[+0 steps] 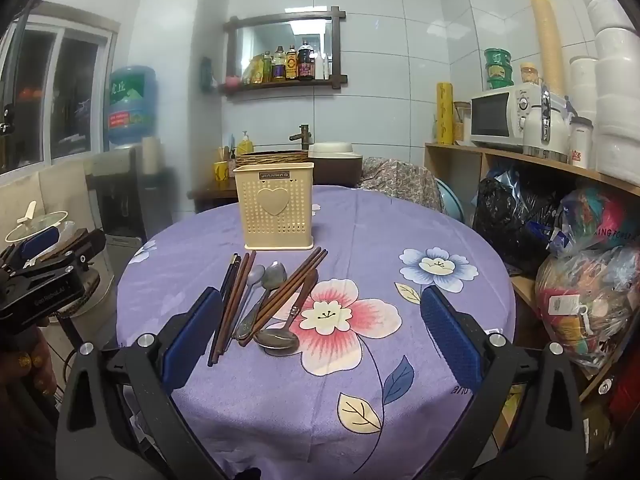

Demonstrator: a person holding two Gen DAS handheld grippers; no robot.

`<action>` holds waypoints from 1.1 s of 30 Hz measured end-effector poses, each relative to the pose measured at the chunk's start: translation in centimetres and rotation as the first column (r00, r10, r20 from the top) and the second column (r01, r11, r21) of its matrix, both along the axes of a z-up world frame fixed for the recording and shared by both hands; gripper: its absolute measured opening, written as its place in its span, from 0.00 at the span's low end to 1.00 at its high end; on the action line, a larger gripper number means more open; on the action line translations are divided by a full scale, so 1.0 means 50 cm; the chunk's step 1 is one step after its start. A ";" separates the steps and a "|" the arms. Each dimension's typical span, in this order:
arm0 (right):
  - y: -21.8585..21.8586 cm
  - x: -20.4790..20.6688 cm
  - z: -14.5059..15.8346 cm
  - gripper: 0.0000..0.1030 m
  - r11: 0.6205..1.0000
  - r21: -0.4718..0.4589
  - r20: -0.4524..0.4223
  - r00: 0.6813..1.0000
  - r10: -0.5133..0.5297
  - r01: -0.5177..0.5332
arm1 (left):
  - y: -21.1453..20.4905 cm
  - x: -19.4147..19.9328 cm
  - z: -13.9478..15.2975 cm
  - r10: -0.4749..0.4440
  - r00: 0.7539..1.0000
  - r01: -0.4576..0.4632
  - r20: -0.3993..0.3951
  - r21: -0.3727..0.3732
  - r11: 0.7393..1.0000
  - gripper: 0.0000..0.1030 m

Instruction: Organize utensils

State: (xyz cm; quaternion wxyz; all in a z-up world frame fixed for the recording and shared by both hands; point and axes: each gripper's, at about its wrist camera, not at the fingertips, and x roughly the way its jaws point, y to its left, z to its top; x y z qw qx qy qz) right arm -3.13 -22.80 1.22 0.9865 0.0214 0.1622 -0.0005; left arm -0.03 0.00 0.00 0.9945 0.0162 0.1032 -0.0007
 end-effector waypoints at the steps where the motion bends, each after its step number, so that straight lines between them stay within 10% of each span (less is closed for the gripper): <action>1: 0.000 -0.001 0.000 0.95 1.000 0.002 0.004 1.000 0.000 0.000 | 0.001 -0.002 0.000 0.005 1.000 -0.005 0.003 -0.002 1.000 0.95; 33: 0.002 0.003 -0.006 0.95 1.000 -0.004 -0.008 1.000 0.001 -0.001 | -0.006 -0.007 -0.001 -0.002 1.000 0.002 0.003 0.017 1.000 0.95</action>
